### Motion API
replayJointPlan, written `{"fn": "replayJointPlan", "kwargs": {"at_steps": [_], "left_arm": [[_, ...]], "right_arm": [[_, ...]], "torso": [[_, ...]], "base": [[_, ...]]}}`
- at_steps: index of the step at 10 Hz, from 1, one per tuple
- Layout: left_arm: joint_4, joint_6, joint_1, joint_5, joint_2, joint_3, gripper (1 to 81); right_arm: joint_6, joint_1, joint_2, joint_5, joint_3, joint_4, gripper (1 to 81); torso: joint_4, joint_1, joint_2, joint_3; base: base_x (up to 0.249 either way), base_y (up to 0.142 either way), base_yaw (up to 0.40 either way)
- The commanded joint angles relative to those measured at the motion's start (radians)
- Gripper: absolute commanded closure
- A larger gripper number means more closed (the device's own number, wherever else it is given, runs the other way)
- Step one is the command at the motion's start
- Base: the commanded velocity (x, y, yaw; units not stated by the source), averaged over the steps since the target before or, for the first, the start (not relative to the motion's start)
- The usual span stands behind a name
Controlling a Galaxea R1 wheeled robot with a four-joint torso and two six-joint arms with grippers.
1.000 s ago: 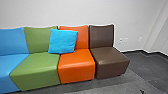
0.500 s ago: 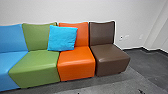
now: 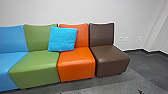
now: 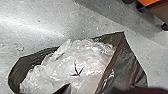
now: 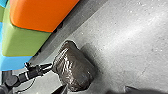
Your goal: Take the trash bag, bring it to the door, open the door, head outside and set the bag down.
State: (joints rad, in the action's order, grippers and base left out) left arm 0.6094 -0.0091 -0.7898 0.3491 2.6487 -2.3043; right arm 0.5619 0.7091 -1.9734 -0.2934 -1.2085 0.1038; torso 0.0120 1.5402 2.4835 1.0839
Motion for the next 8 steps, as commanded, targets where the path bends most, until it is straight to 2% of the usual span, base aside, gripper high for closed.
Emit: {"fn": "replayJointPlan", "kwargs": {"at_steps": [1, 2, 3, 4, 5, 8], "left_arm": [[0.023, -0.005, 0.132, 0.059, -0.012, 0.005, 1.0], [0.023, -0.005, 0.132, 0.059, -0.007, 0.005, 1.0], [0.024, -0.005, 0.140, 0.059, -0.004, 0.006, 1.0], [0.024, -0.005, 0.154, 0.060, 0.002, 0.009, 1.0], [0.024, -0.006, 0.165, 0.062, 0.013, 0.009, 1.0], [0.024, -0.012, 0.183, 0.062, 0.039, 0.005, 1.0]], "right_arm": [[0.000, -0.107, 0.034, -0.030, 0.021, 0.019, 1.0], [0.000, -0.108, 0.031, -0.030, 0.021, 0.019, 1.0], [0.000, -0.108, 0.026, -0.030, 0.018, 0.017, 1.0], [0.000, -0.110, 0.017, -0.030, 0.009, 0.020, 1.0], [0.000, -0.109, 0.011, -0.032, 0.008, 0.019, 1.0], [0.000, -0.107, 0.005, -0.032, -0.005, 0.016, 1.0]], "torso": [[0.000, 0.000, 0.000, 0.093], [0.000, 0.000, 0.001, 0.107], [0.000, 0.000, 0.001, 0.038], [0.000, 0.000, 0.001, 0.068], [0.000, 0.001, 0.001, 0.081], [0.000, 0.001, 0.001, 0.089]], "base": [[0.000, 0.000, 0.000], [0.000, 0.000, 0.000], [0.000, 0.000, 0.000], [0.000, 0.000, 0.000], [0.000, 0.000, 0.000], [0.000, 0.000, 0.000]]}}
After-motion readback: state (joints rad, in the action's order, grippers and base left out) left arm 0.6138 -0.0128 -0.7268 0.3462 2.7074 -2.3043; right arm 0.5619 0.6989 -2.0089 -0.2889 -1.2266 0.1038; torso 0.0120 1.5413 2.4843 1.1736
